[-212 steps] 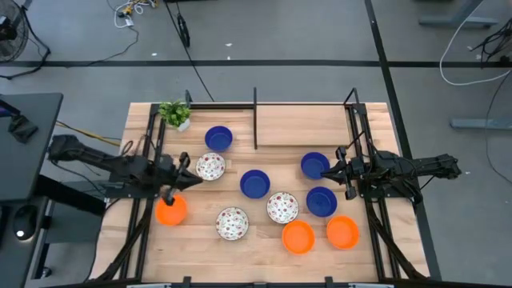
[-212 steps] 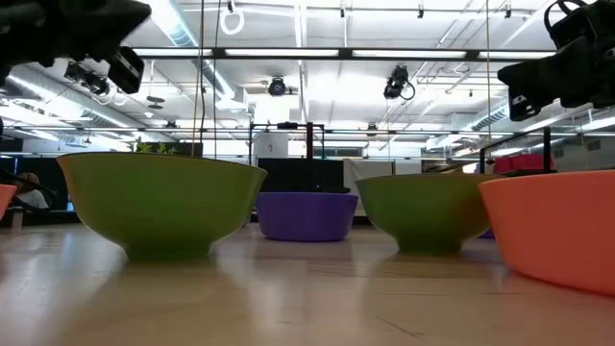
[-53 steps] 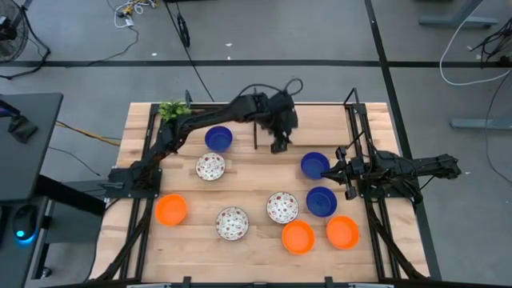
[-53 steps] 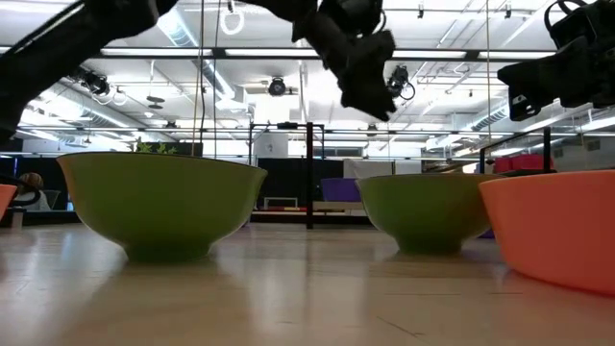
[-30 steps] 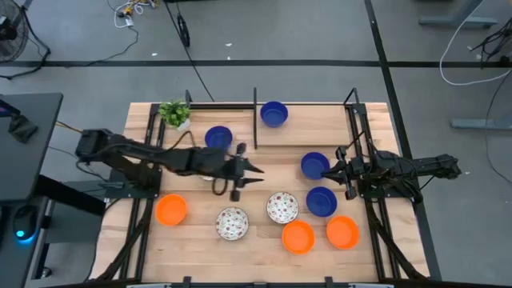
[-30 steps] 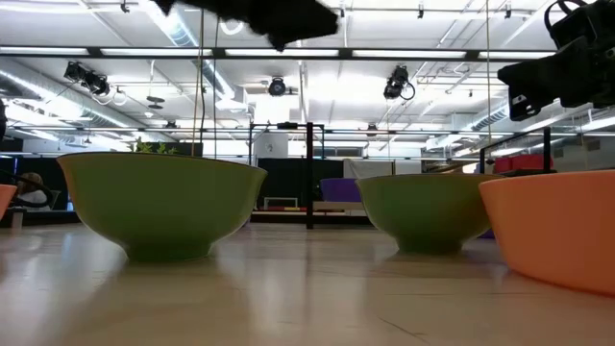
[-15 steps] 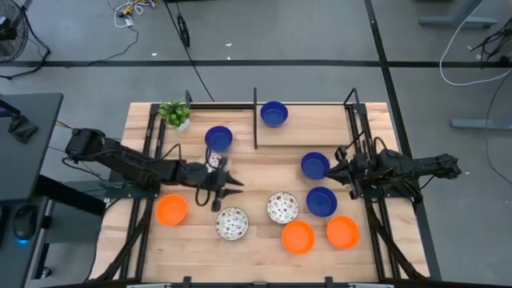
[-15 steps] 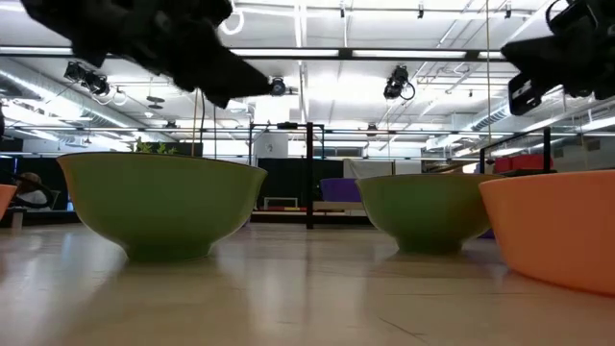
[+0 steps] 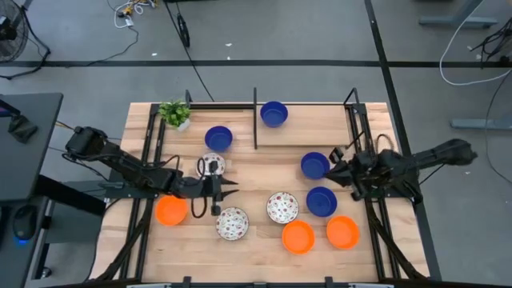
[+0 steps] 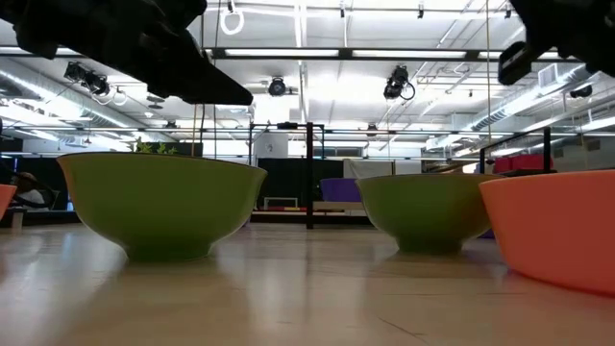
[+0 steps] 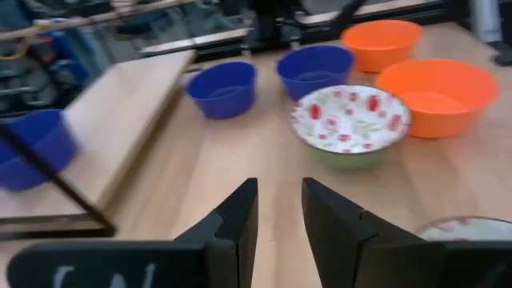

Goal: Pick & Place Mini bowls
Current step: Put the white patterned bowl on the shelf

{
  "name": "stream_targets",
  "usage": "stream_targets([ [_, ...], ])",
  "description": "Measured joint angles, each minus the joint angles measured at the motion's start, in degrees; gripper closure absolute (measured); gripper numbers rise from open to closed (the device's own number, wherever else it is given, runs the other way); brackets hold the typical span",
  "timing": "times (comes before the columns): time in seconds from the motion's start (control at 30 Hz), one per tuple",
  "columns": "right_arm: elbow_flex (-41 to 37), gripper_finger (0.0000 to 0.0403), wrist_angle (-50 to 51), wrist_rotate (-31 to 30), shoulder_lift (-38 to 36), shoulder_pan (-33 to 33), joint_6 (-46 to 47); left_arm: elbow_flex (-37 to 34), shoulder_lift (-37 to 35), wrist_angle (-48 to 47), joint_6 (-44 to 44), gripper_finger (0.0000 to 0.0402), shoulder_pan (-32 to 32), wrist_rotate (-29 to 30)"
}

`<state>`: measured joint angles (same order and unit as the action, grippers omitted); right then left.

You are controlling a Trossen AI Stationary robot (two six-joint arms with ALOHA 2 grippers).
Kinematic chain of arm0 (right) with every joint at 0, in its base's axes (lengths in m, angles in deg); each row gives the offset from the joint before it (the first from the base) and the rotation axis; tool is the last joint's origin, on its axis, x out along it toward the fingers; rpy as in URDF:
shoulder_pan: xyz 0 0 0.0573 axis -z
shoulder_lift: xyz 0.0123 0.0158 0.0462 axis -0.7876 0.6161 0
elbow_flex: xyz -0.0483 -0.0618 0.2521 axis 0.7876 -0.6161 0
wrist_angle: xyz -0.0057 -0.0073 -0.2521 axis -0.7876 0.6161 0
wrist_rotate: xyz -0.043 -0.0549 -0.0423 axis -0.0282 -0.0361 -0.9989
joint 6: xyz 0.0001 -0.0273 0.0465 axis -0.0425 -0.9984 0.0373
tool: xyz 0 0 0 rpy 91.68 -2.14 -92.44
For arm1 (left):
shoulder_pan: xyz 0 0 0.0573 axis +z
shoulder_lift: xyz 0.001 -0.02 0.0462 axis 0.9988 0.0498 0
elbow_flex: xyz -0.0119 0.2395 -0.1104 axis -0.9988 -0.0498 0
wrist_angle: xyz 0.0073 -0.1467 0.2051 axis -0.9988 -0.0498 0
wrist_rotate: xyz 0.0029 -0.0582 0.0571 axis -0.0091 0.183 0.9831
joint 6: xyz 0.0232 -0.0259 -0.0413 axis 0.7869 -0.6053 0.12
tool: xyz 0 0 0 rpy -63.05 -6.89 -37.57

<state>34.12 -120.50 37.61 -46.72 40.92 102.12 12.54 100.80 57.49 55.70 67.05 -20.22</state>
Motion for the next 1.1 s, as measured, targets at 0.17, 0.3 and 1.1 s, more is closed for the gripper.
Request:
stream_targets([
  [0.17, 0.0, 0.0376, -18.1, -1.3, 18.1, -2.4, -2.2, 0.0, 0.0, -0.2, 1.6, 0.0299, 0.9, 2.7],
  [0.3, 1.5, 0.0376, -28.1, -3.3, 29.7, -3.0, -1.0, 0.0, 0.0, -0.2, 1.9, 0.0299, 2.3, 3.3],
  [1.1, 67.7, 0.0211, 70.3, -1.0, 73.8, -11.5, 6.8, 0.0, 0.0, -3.8, -0.1, 0.0299, 3.8, 2.9],
])
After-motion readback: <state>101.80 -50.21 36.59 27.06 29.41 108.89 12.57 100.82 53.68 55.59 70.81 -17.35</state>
